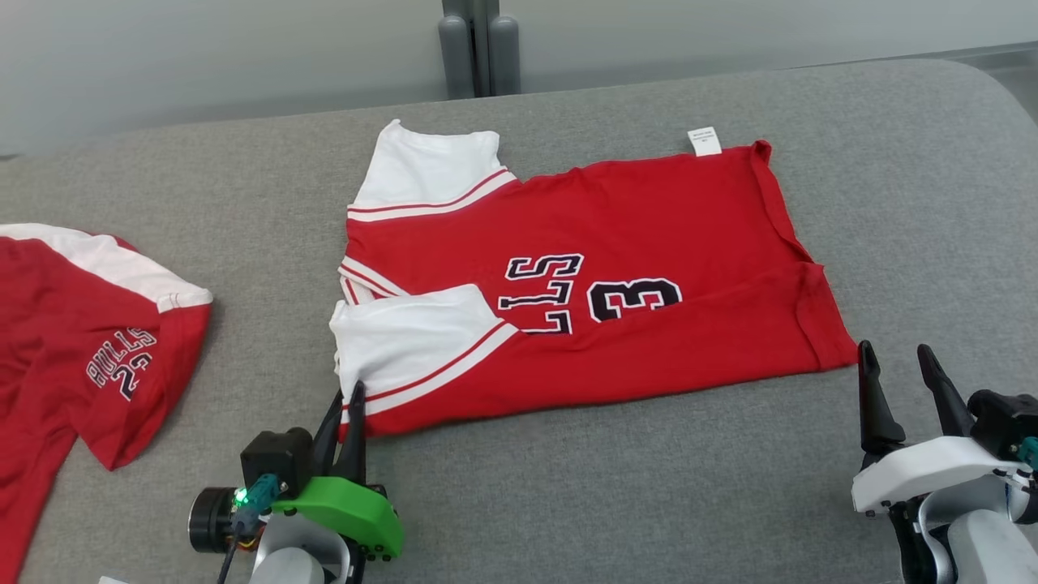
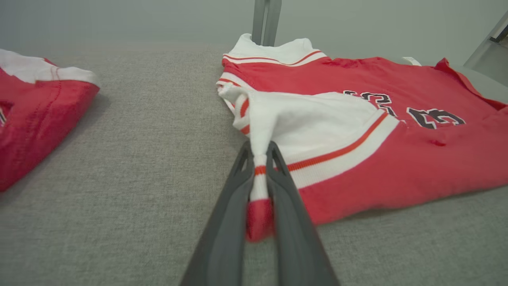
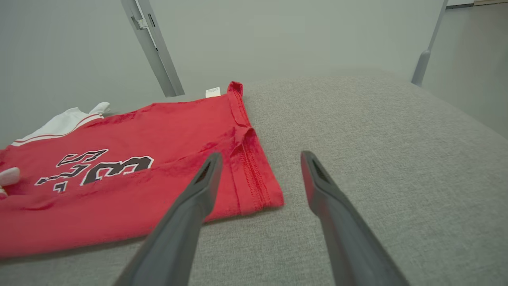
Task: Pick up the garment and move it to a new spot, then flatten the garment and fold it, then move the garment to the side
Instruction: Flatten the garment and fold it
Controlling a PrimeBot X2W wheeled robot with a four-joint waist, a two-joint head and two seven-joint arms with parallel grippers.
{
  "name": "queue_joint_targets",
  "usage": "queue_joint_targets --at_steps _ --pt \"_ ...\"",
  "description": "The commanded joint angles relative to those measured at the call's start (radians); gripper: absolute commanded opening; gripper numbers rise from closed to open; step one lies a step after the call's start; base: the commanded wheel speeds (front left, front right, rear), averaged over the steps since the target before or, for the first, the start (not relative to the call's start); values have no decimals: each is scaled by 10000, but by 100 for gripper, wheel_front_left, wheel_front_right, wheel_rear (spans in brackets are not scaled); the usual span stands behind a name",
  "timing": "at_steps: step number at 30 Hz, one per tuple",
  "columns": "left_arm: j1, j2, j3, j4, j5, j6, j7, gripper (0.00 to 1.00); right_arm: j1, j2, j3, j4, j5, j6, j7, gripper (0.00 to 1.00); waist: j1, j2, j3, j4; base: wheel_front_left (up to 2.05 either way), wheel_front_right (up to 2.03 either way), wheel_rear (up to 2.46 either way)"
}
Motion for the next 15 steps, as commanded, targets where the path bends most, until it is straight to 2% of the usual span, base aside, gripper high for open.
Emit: queue_joint_targets --at_steps 1,9,15 --pt "167 56 31 -205 174 -15 2 0 -266 13 -91 344 16 -15 -32 100 0 0 66 233 0 0 0" --pt "381 54 -126 -739 348 15 0 0 -1250 109 -383 2680 396 -17 149 100 0 0 226 705 0 0 0" --pt "466 53 -418 -784 334 10 0 0 -1800 198 -384 3924 742 -17 52 100 0 0 267 915 0 0 0"
